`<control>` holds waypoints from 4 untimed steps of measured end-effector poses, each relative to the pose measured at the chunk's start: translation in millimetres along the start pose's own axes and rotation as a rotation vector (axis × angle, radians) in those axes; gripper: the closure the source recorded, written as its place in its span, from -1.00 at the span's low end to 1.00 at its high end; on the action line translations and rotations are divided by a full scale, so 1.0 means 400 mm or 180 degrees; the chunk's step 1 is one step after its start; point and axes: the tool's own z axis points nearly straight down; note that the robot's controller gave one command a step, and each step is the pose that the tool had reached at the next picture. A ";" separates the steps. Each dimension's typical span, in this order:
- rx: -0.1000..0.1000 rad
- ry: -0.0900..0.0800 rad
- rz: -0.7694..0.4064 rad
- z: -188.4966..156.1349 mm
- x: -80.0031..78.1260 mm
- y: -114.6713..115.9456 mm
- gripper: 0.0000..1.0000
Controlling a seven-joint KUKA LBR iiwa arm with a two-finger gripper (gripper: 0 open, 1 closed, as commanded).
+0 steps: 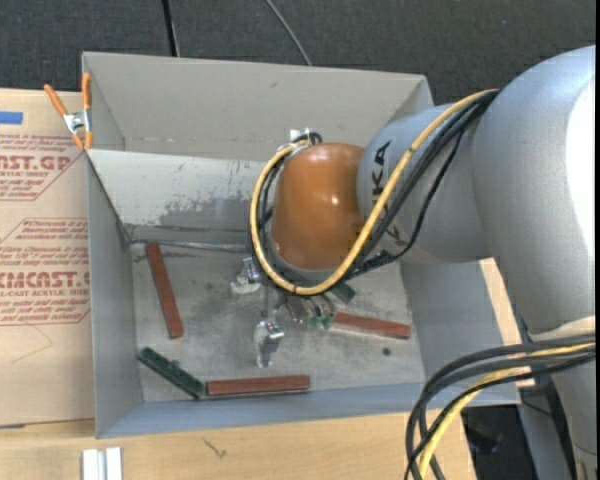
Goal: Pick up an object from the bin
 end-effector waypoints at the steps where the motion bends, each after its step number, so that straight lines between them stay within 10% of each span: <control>1: -0.0002 -0.0026 -0.0336 0.042 -0.031 -0.043 -1.00; 2: -0.0013 -0.0032 -0.0325 0.063 -0.105 -0.137 -1.00; 3: 0.0004 -0.0063 -0.0686 0.057 -0.049 -0.189 1.00; 4: 0.0000 -0.0027 -0.0685 0.067 -0.040 -0.191 -1.00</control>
Offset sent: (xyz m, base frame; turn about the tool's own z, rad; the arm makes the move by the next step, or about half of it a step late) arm 0.0548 -0.0518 -0.0297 -0.0957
